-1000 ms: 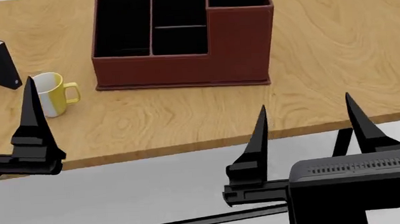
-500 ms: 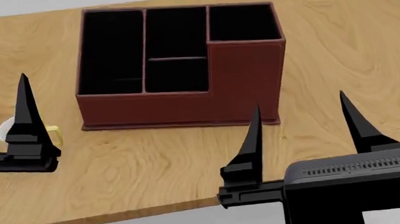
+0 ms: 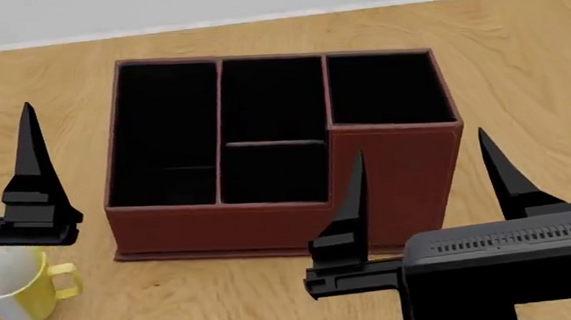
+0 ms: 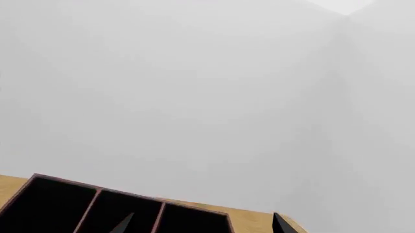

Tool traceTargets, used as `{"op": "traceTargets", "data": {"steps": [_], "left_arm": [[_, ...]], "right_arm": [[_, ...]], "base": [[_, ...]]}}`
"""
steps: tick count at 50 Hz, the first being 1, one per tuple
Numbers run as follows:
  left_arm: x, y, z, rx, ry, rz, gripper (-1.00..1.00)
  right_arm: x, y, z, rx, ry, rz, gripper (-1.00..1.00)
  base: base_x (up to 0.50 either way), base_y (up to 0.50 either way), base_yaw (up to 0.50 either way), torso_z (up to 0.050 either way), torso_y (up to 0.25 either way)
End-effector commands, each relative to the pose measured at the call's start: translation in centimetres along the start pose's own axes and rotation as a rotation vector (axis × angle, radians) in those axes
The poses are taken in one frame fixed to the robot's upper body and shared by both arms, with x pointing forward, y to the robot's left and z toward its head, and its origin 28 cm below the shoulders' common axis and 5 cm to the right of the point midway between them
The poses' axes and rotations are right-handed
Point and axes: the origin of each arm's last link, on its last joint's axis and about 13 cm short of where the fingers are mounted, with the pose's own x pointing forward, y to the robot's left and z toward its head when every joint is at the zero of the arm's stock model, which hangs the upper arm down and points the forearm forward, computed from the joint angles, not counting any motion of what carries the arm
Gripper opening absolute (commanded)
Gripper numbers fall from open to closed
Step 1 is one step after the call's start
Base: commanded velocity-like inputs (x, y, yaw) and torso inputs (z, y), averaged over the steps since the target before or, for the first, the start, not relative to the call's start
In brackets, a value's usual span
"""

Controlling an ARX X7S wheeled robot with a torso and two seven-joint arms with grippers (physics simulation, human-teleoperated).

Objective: Pick up the book and place it in the back compartment of the caddy.

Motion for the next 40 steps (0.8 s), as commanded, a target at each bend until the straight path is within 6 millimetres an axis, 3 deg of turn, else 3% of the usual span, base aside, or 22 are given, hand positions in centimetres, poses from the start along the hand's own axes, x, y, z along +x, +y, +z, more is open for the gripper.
{"op": "traceTargets", "data": {"steps": [1, 36, 40], "left_arm": [[0.0, -0.06, 0.0, -0.001, 0.0, -0.003, 1.0], [0.08, 0.21, 0.3, -0.002, -0.012, 0.016, 1.0], [0.08, 0.17, 0.24, -0.004, -0.009, 0.017, 1.0]], "right_arm": [[-0.03, -0.01, 0.05, 0.015, -0.013, 0.017, 1.0], [-0.2, -0.01, 0.42, 0.033, -0.038, 0.018, 1.0], [-0.25, -0.04, 0.48, 0.032, -0.04, 0.011, 1.0]], "base": [[0.49, -0.09, 0.0, 0.0, 0.0], [0.49, -0.09, 0.0, 0.0, 0.001], [0.04, -0.01, 0.0, 0.0, 0.003]]}}
